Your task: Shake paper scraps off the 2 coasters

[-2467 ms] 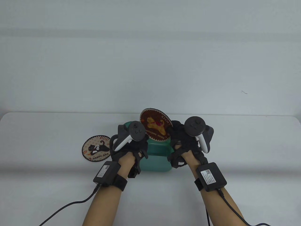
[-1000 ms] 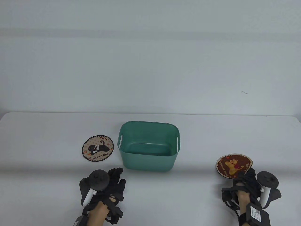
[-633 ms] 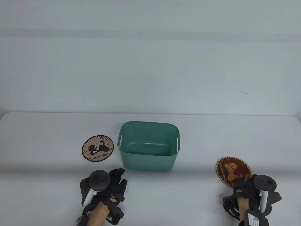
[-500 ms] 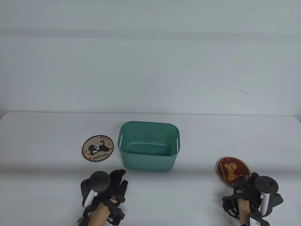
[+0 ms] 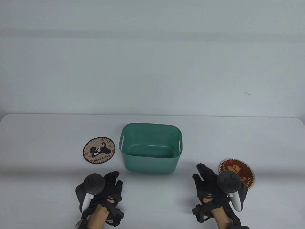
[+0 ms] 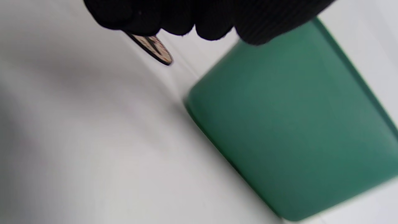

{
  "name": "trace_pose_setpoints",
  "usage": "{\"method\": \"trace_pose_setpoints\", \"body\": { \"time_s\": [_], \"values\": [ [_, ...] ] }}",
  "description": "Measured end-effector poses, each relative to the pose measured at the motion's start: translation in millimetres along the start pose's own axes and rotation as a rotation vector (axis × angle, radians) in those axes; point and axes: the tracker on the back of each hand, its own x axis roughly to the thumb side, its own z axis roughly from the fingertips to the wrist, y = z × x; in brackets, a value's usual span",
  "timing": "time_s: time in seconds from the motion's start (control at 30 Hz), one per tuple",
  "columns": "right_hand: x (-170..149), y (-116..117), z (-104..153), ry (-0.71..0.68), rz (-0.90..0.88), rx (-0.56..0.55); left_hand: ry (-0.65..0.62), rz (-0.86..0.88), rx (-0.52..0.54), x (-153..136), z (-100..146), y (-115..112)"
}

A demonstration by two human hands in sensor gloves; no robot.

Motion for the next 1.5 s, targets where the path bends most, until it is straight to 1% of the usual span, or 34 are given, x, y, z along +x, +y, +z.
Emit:
{"method": "trace_pose_setpoints", "body": {
  "time_s": [0.07,0.13,0.17,0.2,0.3,0.4,0.5,0.57,0.63,0.7,0.8,0.87,0.93,0.97,1.03,1.07,1.13,1.27,1.37,1.43,1.5],
  "values": [
    [0,16,1,0.021,0.096,0.072,0.086,0.145,0.038,-14,-10,7],
    [-3,26,0,0.040,0.219,0.114,0.180,0.276,0.098,-27,-20,18],
    [-5,31,-1,0.060,0.270,0.150,0.214,0.279,0.127,-32,-26,25],
    [-6,32,-1,0.065,0.276,0.160,0.230,0.272,0.141,-34,-29,30],
    [-6,35,-3,0.083,0.271,0.189,0.281,0.224,0.216,-39,-47,55],
    [-4,33,-4,0.082,0.287,0.194,0.327,0.117,0.241,-44,-67,78],
    [-1,31,-4,0.076,0.287,0.198,0.363,0.033,0.254,-50,-85,90],
    [1,33,-5,0.066,0.270,0.217,0.401,-0.028,0.218,-56,-99,91],
    [4,34,-5,0.069,0.279,0.224,0.430,-0.128,0.178,-59,-115,87],
    [8,34,-5,0.061,0.295,0.217,0.467,-0.169,0.136,-61,-126,81],
    [10,33,-4,0.056,0.284,0.211,0.525,-0.196,0.099,-61,-138,73],
    [9,33,-4,0.056,0.269,0.215,0.557,-0.264,0.085,-60,-145,69],
    [9,31,-4,0.056,0.265,0.204,0.596,-0.325,0.032,-63,-150,66],
    [8,31,-4,0.057,0.263,0.203,0.603,-0.338,0.031,-63,-151,67],
    [7,30,-5,0.060,0.261,0.203,0.632,-0.271,0.027,-64,-153,67],
    [6,31,-5,0.060,0.262,0.205,0.646,-0.274,0.022,-64,-153,68],
    [6,32,-6,0.061,0.263,0.211,0.640,-0.258,0.052,-63,-154,69],
    [5,35,-6,0.061,0.273,0.225,0.643,-0.204,0.057,-61,-158,71],
    [5,33,-6,0.062,0.275,0.218,0.616,-0.152,0.077,-61,-159,70],
    [4,31,-7,0.064,0.270,0.207,0.580,-0.155,0.097,-59,-160,69],
    [2,29,-7,0.069,0.265,0.199,0.533,-0.198,0.140,-57,-161,71]
  ]
}}
